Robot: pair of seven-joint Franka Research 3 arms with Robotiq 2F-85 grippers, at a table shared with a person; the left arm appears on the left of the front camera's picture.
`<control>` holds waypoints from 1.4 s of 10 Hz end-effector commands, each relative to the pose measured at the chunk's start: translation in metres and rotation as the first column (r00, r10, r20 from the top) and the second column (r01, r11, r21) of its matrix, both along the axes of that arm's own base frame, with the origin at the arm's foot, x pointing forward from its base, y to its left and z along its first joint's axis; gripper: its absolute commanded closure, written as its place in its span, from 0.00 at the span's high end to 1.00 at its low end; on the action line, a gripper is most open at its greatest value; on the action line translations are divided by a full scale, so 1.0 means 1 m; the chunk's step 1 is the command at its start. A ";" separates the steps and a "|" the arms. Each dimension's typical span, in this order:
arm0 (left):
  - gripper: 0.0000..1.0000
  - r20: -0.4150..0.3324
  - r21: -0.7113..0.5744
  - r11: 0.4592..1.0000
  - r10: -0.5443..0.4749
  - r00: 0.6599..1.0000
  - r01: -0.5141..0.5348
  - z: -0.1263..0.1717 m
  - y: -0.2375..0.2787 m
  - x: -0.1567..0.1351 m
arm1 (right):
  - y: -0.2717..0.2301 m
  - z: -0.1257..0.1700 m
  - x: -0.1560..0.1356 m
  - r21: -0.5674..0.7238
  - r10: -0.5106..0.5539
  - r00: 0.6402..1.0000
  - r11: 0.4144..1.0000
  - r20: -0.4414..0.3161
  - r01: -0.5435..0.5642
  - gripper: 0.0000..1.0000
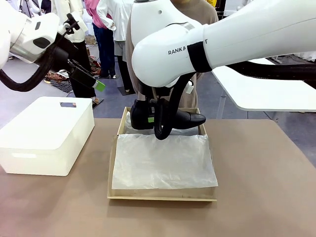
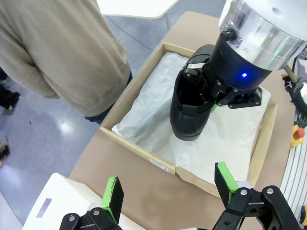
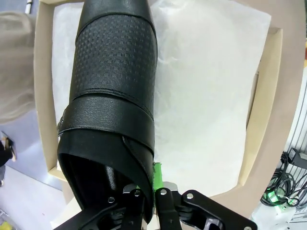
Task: Pack the shoes into the box.
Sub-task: Place the other shoe of the Shoes into the Shoes Box.
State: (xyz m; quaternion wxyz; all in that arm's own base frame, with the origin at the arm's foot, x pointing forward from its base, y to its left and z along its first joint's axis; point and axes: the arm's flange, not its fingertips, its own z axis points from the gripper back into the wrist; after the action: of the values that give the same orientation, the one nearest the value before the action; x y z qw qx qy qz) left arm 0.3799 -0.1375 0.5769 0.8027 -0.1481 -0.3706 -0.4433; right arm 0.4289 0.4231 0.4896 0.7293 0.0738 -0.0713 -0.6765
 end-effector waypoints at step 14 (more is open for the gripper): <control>1.00 -0.001 -0.015 1.000 -0.018 1.000 0.018 0.000 0.001 0.001 | 0.030 -0.041 0.025 -0.012 -0.100 0.993 0.995 0.054 0.101 0.00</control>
State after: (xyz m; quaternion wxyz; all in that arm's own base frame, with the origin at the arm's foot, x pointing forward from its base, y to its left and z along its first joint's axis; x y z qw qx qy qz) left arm 0.3799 -0.1375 0.5769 0.8027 -0.1481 -0.3706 -0.4433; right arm 0.4521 0.4463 0.4454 0.7067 0.0803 -0.0810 -0.6983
